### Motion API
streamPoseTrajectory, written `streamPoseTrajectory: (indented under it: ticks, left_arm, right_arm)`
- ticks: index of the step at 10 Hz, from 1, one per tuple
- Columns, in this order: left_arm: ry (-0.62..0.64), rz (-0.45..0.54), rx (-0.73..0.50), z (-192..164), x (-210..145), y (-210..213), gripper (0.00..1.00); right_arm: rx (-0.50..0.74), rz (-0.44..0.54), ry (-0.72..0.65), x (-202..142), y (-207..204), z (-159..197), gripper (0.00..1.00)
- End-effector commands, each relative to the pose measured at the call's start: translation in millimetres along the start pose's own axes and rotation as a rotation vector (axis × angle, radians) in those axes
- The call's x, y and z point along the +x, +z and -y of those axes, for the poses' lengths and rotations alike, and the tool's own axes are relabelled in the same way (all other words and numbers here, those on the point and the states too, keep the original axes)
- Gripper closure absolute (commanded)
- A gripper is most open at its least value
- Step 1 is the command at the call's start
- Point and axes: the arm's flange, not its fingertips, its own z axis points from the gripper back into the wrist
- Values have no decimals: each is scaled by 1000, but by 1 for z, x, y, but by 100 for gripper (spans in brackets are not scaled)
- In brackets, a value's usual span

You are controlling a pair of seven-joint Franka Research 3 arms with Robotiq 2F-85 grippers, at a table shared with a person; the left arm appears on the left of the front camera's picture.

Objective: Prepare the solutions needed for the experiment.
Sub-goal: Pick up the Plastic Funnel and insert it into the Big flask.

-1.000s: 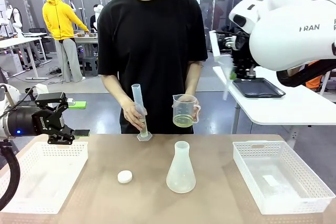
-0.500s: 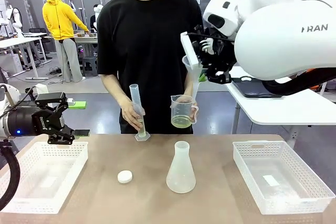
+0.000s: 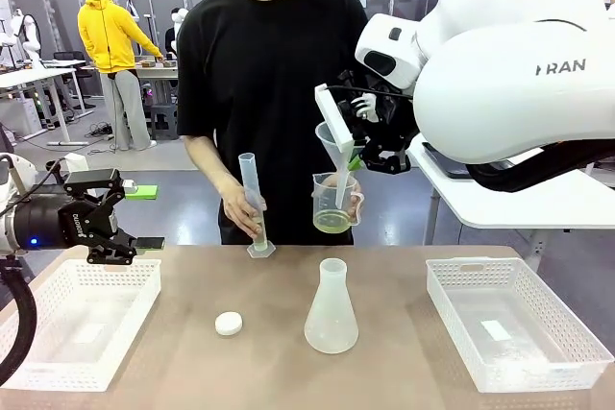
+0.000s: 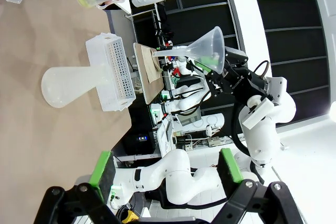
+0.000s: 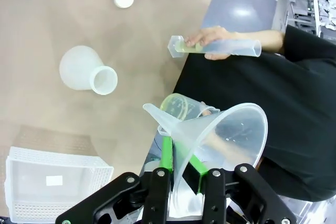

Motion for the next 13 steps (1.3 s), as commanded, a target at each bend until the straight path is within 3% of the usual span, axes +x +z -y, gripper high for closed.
streamPoseTrajectory:
  ticks: [1,3,4,8,13]
  left_arm:
    - [15,2,-19,2,0,-1,0]
    - [15,2,-19,2,0,-1,0]
    - [15,2,-19,2,0,-1,0]
    - [15,2,-19,2,0,-1,0]
    - [15,2,-19,2,0,-1,0]
  right_arm:
    - [24,35,37,2,6,-8,94]
    - [69,27,51,4,4,-11,94]
    - [23,8,15,4,2,-3,94]
    - [38,2,20,4,3,-4,94]
    - [29,38,38,9,-30,-27,94]
